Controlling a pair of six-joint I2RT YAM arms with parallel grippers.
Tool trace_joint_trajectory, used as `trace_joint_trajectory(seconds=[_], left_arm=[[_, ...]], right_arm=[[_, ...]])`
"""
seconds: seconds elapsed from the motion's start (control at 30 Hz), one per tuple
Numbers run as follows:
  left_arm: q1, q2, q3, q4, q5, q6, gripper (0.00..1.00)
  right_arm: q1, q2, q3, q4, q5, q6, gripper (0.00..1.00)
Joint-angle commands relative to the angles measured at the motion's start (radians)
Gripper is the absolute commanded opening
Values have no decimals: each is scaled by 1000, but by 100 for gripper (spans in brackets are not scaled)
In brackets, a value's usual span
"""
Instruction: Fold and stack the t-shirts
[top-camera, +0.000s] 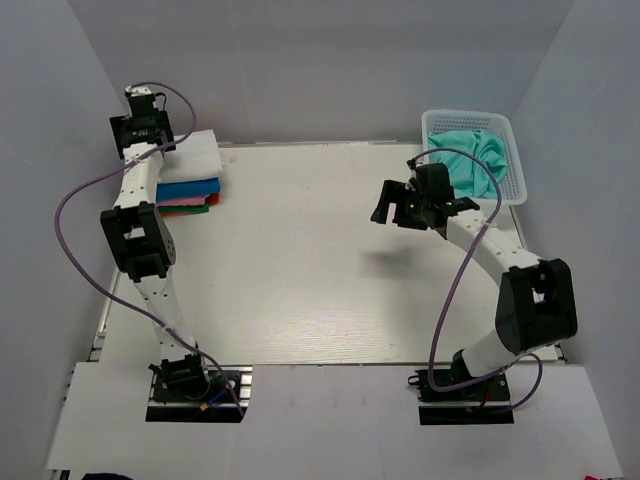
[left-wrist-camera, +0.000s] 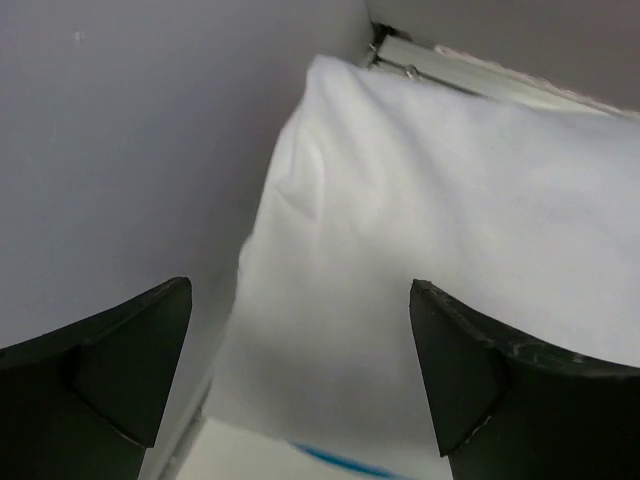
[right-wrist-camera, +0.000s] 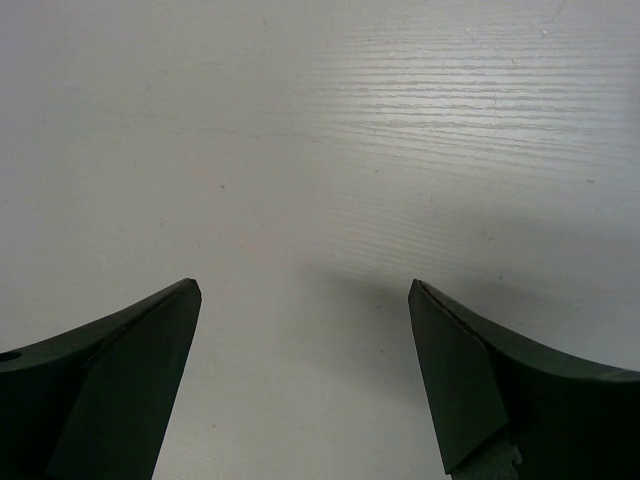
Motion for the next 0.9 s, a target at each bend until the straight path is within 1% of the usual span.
trace_joint_trajectory(seconds=[0.0, 0.03, 0.07, 0.1, 0.13, 0.17, 0.2, 0.23, 0.27, 0.3, 0.33, 0.37, 0.4, 0.43, 0.47, 0.5, 0.53, 0.57, 0.6, 0.63, 0.7, 0.77, 0.87], left_arm=[[-16, -192, -74, -67, 120, -148, 100], [-25, -298, -179, -44, 309, -191, 100], [-25, -299, -220, -26, 368, -191, 100], [-25, -370, -258, -11, 417, -224, 100], [-36, -406, -293, 2, 468, -238, 100], [-51, -438, -365, 15, 528, -261, 100], [-62, -472, -410, 31, 539, -313, 100], [-92, -542, -505, 49, 553, -335, 100], [-111, -577, -559, 68, 565, -366, 100], [-128, -616, -618, 115, 591, -416, 100], [-147, -657, -687, 147, 619, -445, 100], [-196, -749, -850, 193, 663, -476, 100], [-224, -795, -933, 285, 703, -511, 100], [-255, -838, -1009, 316, 732, -525, 100], [-329, -877, -1144, 336, 732, -544, 100], [-362, -948, -1206, 348, 732, -559, 100], [-387, -985, -1317, 358, 713, -590, 100], [-422, -1024, -1369, 358, 687, -610, 100], [-433, -1067, -1418, 367, 686, -619, 100], [-445, -1164, -1502, 390, 686, -631, 100], [-468, -1261, -1564, 390, 686, -643, 100], [-479, -1353, -1593, 350, 636, -657, 100], [-488, -1378, -1581, 309, 605, -644, 100]], right_arm=[[4, -99, -25, 49, 3, -6, 90], [7, -127, -64, 72, 1, -12, 90], [7, -145, -65, 72, 1, -12, 90], [6, -156, -77, 86, 3, -10, 90], [7, -166, -100, 103, -2, -3, 90], [7, -193, -127, 111, -7, 0, 90], [7, -201, -143, 118, -4, 5, 90], [7, -231, -183, 127, 1, 14, 90], [7, -254, -198, 140, 1, 19, 90], [24, -268, -232, 146, 1, 23, 90], [9, -285, -250, 151, 4, 26, 90], [7, -317, -298, 164, 7, 31, 90], [7, -352, -315, 167, 13, 57, 90], [6, -369, -330, 172, 30, 42, 90], [10, -406, -347, 192, 42, 39, 90], [10, -428, -415, 204, 68, 43, 90], [7, -467, -437, 232, 82, 42, 90], [7, -504, -479, 255, 91, 55, 90], [7, -518, -515, 267, 93, 59, 90], [7, -556, -543, 301, 90, 59, 90], [6, -569, -563, 325, 66, 62, 90], [6, -578, -576, 321, 50, 63, 90], [7, -580, -582, 335, 23, 68, 90]])
